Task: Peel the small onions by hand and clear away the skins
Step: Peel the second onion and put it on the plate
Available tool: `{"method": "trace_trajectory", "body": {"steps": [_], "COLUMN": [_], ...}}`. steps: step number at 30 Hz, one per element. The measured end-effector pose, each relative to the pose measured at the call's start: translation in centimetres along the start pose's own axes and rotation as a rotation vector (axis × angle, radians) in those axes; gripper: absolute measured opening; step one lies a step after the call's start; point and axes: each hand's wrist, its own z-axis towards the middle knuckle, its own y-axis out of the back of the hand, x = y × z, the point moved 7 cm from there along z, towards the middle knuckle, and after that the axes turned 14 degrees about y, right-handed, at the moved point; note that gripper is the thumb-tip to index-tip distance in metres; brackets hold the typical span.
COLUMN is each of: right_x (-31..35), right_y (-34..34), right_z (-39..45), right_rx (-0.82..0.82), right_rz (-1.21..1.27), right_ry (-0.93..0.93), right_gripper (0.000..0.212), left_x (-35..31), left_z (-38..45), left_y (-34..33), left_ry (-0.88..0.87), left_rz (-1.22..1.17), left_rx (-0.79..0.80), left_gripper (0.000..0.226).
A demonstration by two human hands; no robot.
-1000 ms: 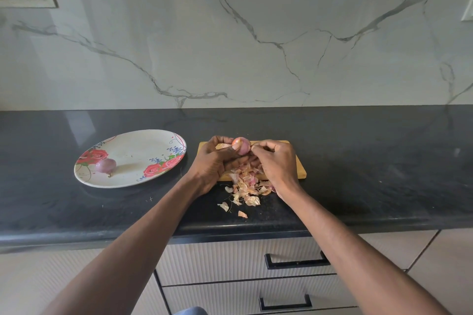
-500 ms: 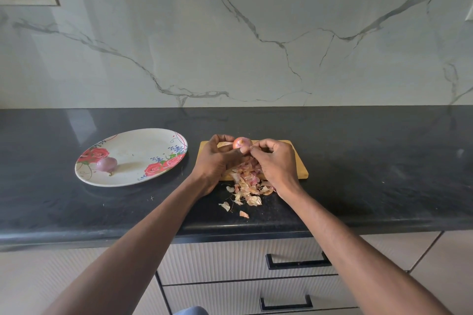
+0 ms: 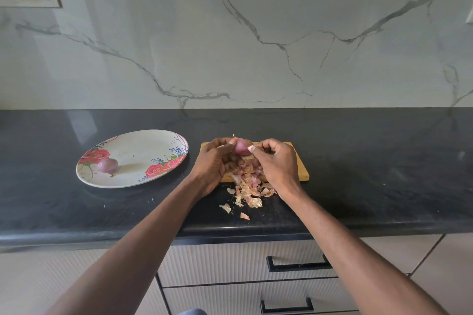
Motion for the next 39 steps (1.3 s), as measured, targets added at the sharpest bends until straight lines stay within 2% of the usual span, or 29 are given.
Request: {"method": "trace_trajectory", "body": {"steps": [10, 18, 20, 29, 35, 39], "right_x": [0.2, -0.3, -0.1, -0.1, -0.1, -0.3], "right_y": [0.3, -0.4, -0.5, -0.7, -0.5, -0.3], "right_z": [0.1, -0.4, -0.5, -0.8, -0.8, -0.8], "right_rx": [-0.011, 0.077, 0.085, 0.119, 0.077, 0.044], "right_rz": [-0.037, 0.143, 0.17, 0.221, 0.231, 0.179], "right_ry": [0.03, -0.154, -0.166, -0.234, -0.219, -0.245], "right_gripper": [0.007, 0.011, 0.018, 0.012, 0.012, 0.019], "left_x": [0.0, -0.1, -0.1, -0.1, 0.0, 0.1], "left_z": [-0.1, 0.0, 0.0, -0.4, -0.1, 0.1], "left_y": [0.0, 0.1, -0.1, -0.5, 0.0, 0.2], "left_ry": [0.02, -0.042, -0.049, -0.066, -0.047, -0.048], "left_rz": [-0.024, 0.02, 0.024, 0.02, -0.043, -0.047], "left_rx": [0.032, 0.05, 0.06, 0.078, 0.052, 0.039], "left_gripper": [0.015, 0.018, 0.022, 0.016, 0.018, 0.019]}}
